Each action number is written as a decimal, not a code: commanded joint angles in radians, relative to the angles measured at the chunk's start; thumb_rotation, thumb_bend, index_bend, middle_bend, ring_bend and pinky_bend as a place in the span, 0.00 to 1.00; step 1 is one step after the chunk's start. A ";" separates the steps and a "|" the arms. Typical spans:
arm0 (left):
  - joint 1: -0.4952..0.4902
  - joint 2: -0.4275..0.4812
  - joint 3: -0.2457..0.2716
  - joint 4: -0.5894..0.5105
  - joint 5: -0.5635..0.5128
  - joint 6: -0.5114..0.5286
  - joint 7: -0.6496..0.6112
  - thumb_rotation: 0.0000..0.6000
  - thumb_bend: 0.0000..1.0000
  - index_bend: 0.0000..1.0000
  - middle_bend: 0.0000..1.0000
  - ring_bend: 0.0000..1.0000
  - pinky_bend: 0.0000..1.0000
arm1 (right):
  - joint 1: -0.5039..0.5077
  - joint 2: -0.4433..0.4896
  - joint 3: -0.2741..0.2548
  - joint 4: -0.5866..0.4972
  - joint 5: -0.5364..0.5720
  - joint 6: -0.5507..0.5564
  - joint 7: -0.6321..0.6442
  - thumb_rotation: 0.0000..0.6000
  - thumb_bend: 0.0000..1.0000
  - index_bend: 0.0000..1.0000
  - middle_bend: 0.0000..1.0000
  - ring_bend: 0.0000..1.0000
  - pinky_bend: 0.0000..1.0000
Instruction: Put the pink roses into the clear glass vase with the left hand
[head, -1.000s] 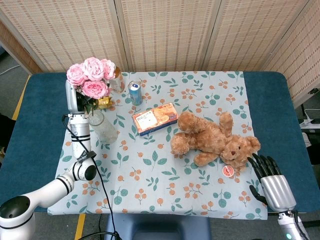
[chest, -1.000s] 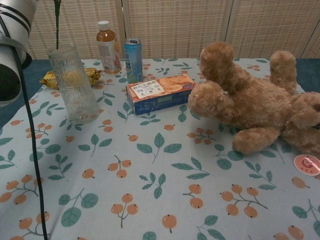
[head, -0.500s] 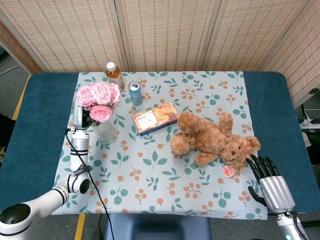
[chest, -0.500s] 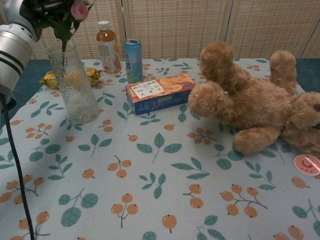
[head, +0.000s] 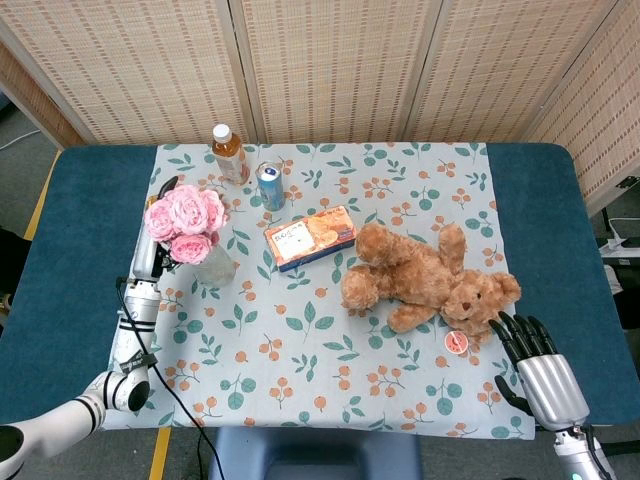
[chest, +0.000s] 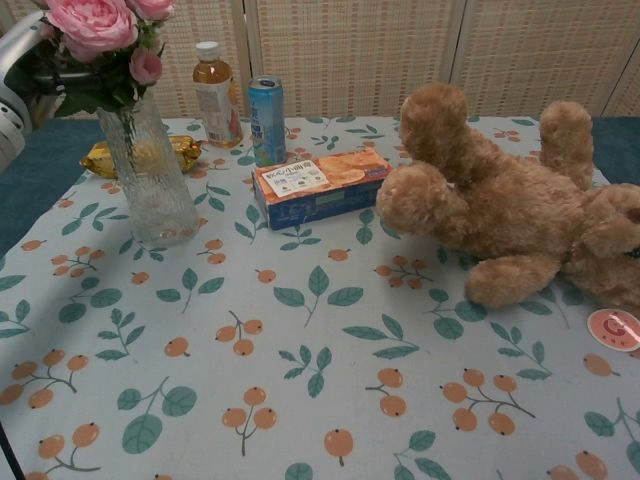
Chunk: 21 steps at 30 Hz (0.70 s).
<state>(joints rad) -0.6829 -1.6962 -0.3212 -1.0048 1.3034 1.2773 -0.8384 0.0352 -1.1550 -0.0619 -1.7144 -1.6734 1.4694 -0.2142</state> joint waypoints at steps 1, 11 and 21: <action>0.076 0.115 0.052 -0.164 -0.001 -0.025 0.064 1.00 0.37 0.00 0.00 0.00 0.07 | 0.001 0.000 -0.001 0.001 -0.001 -0.002 0.000 1.00 0.29 0.00 0.00 0.00 0.00; 0.161 0.251 0.123 -0.304 0.000 -0.062 0.203 0.97 0.34 0.00 0.00 0.00 0.05 | 0.001 0.000 -0.012 0.001 -0.022 -0.002 -0.001 1.00 0.29 0.00 0.00 0.00 0.00; 0.307 0.389 0.327 -0.291 0.114 0.007 0.482 1.00 0.33 0.00 0.00 0.00 0.05 | 0.001 0.000 -0.014 0.004 -0.026 -0.003 -0.003 1.00 0.29 0.00 0.00 0.00 0.00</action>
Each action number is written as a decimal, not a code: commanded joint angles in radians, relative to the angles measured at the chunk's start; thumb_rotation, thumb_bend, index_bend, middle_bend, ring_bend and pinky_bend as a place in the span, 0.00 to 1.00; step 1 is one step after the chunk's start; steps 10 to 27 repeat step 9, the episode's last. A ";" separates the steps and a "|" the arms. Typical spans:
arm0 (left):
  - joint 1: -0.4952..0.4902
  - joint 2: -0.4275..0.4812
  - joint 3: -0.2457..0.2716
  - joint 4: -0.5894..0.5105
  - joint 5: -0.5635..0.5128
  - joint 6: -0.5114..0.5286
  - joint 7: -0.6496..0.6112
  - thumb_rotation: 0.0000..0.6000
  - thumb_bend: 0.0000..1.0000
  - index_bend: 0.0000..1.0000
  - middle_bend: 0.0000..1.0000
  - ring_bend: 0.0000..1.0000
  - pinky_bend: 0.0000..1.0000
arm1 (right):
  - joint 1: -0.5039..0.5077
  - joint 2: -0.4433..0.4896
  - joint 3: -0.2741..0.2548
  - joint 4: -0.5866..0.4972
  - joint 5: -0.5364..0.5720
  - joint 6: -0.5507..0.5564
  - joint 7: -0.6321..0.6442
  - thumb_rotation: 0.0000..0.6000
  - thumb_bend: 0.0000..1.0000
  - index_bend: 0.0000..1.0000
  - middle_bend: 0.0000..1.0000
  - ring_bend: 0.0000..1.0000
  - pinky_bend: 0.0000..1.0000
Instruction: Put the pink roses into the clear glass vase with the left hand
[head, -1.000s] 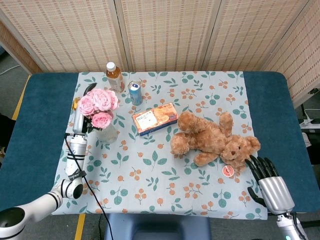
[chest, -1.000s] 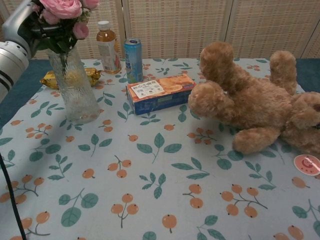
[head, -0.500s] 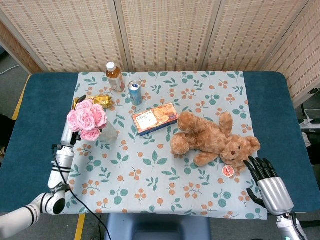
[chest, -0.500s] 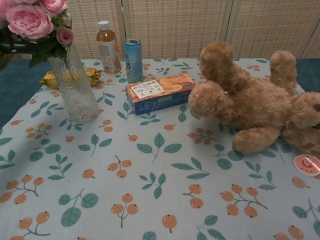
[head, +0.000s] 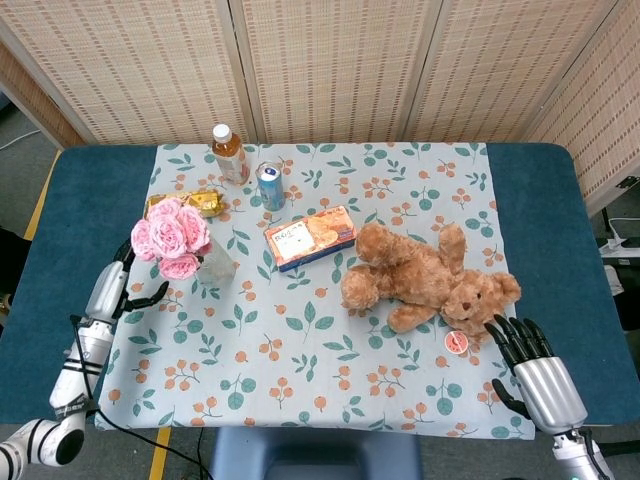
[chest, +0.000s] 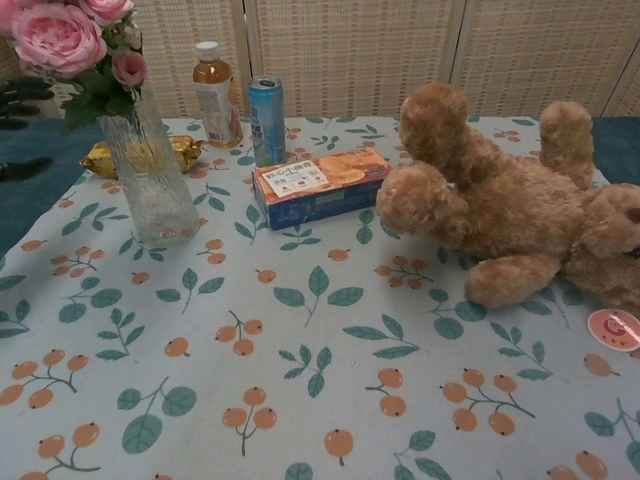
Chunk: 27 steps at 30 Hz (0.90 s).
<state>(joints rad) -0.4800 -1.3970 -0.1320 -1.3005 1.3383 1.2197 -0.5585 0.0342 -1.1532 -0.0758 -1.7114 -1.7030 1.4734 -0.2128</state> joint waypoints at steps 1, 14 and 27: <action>0.133 0.096 0.155 0.000 0.088 0.099 0.237 1.00 0.33 0.00 0.00 0.00 0.05 | 0.002 -0.003 0.001 0.002 0.007 -0.010 -0.008 1.00 0.29 0.00 0.00 0.00 0.00; 0.293 0.052 0.212 0.080 0.155 0.307 0.388 1.00 0.34 0.00 0.00 0.00 0.03 | 0.003 -0.026 0.023 0.002 0.057 -0.025 -0.051 1.00 0.29 0.00 0.00 0.00 0.00; 0.293 0.052 0.212 0.080 0.155 0.307 0.388 1.00 0.34 0.00 0.00 0.00 0.03 | 0.003 -0.026 0.023 0.002 0.057 -0.025 -0.051 1.00 0.29 0.00 0.00 0.00 0.00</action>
